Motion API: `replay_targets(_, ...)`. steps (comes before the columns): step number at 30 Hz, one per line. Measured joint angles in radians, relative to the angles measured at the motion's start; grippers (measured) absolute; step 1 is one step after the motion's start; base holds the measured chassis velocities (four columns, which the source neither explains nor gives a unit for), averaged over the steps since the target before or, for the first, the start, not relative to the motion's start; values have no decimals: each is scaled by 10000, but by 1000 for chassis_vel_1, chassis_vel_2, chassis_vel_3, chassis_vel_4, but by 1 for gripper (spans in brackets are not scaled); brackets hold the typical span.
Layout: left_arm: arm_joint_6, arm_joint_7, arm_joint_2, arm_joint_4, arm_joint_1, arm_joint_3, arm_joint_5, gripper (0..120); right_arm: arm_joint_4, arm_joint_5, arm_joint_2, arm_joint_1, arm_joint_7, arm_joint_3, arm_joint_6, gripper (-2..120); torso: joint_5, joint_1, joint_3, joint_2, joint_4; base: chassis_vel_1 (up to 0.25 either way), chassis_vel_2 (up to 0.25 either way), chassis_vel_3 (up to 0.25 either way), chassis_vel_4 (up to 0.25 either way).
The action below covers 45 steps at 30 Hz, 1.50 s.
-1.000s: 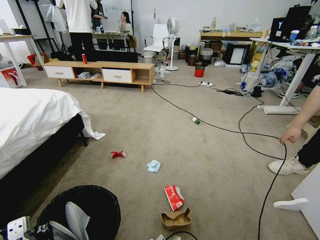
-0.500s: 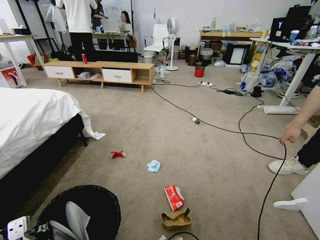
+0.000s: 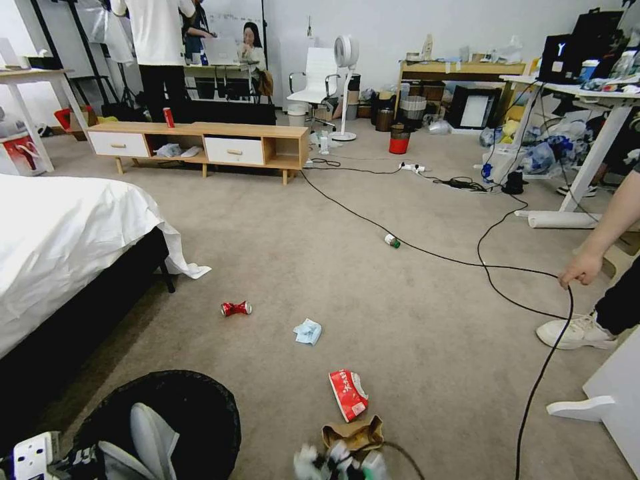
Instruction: Pick up the trash bin and place the garbage on the floor into it.
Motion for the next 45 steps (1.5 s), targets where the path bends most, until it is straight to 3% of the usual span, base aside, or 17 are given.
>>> replay_targets(3, 0, 23, 47, 0, -2, -7, -25, 4, 492, 52, -262, -168, 24, 515, 0, 0, 0, 0, 0, 0, -1, 0, 0, 0, 0)
replay_targets(6, 0, 64, 192, 0, -44, 12, -33, 4, 2190, 238, -1127, -927, 73, 2169, -11, 0, 2, 0, -1, 0, 0, 0, 0, 0, 0)
replay_targets(12, 0, 73, 450, 0, -125, 115, -62, 4, 4035, 685, -1767, -2192, 12, 4259, 1, 0, 3, 0, -1, 0, -2, 0, 0, 0, 0)
replay_targets(15, 0, 103, 659, 0, -38, 184, -180, 4, 4974, 925, -2108, -2846, -377, 5559, 658, 0, 4, 0, -2, 0, -2, 0, 0, 0, 0)
replay_targets(22, 0, 94, 745, 0, -36, 349, -220, 4, 6210, 2566, -2478, -2302, -776, 5834, 831, 0, 1, 0, -2, 0, -1, 0, 0, 0, 0)
replay_targets(24, 0, 60, 789, 0, -64, 526, -228, 4, 6877, 3718, -2640, -1326, -799, 5382, 468, 0, 0, 0, -1, 0, 4, 0, 0, 0, 0)
replay_targets(28, 0, 62, 773, 1, -62, 594, -187, 4, 7341, 4595, -2837, -205, -843, 4530, 171, 0, -2, 0, -1, 0, 0, 0, 0, 0, 0)
replay_targets(31, 0, 57, 724, 1, -35, 589, -169, 4, 7678, 5674, -2767, 1953, -1095, 2566, -39, 0, 1, 0, 0, 0, -1, 0, 0, 0, 0)
replay_targets(32, 0, 57, 724, 1, -35, 589, -169, 4, 7678, 5674, -2767, 1953, -1095, 2566, -39, 0, 1, 0, 0, 0, -1, 0, 0, 0, 0)
replay_targets(34, 0, 63, 761, 0, -45, 580, -171, 4, 7610, 6025, -2309, 3476, -1188, 1384, -116, 0, -5, 0, -1, 0, 4, 0, 0, 0, 0)
replay_targets(35, 0, 63, 761, 0, -45, 580, -171, 4, 7610, 6025, -2309, 3476, -1188, 1384, -116, 0, -5, 0, -1, 0, 4, 0, 0, 0, 0)
replay_targets(37, 0, 72, 839, 1, -64, 548, -179, 4, 7239, 6360, -1582, 4852, -1351, 2, -212, 0, -3, 0, 0, 0, 4, 0, 0, 0, 0)
replay_targets(40, 0, 75, 889, 1, -61, 528, -188, 4, 7039, 6436, -1270, 5275, -1472, -557, -217, 0, -5, 0, 0, 0, 1, 0, 0, 0, 0)
replay_targets(45, 0, 99, 1111, 0, -86, 441, -244, 4, 6151, 6679, 130, 6559, -2012, -2456, -223, 0, -2, 0, 0, 0, 1, 0, 0, 0, 0)
